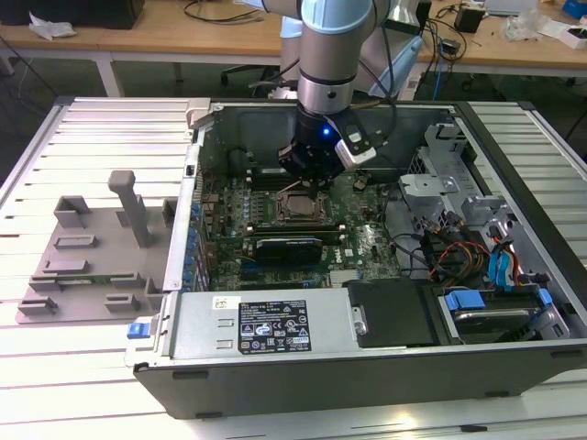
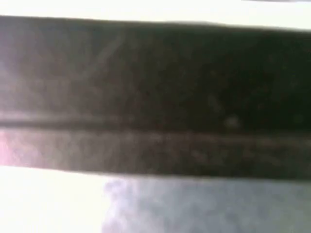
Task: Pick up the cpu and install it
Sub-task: 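Install the first cpu locking lever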
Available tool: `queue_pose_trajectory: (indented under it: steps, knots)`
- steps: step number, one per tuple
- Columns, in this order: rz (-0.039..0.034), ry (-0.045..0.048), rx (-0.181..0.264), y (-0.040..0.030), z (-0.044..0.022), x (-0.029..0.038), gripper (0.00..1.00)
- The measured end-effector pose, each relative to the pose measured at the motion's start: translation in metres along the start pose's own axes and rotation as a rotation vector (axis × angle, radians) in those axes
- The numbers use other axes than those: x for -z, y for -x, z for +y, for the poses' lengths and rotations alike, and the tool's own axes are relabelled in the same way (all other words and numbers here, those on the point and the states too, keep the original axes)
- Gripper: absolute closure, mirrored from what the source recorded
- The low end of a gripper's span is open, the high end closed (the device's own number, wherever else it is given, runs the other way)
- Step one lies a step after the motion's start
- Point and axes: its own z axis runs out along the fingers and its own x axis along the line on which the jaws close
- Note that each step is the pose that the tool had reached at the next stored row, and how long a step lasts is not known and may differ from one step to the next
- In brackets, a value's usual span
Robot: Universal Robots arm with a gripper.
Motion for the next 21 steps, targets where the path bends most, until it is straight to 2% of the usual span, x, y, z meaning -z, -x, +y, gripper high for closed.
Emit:
queue_pose_trajectory:
  steps: [5,10,13,15,16,18,21]
  knots:
    - [-0.0049,-0.0003,0.0,-0.0001,-0.0003,0.0172,0.89]
    - [-0.0059,-0.0004,0.0,-0.0001,-0.0005,0.0277,0.89]
    - [-0.0072,-0.0005,0.0,-0.0003,-0.0007,0.0393,0.89]
    - [-0.0089,0.0005,0.0,-0.0014,-0.0007,0.0412,0.89]
    - [-0.0101,0.0039,0.0,-0.0031,-0.0007,0.0412,0.89]
    - [-0.0135,0.0236,0.0,-0.0095,-0.0004,0.0413,0.89]
    - [-0.017,0.0336,0.0,-0.0196,0.0001,0.041,0.89]
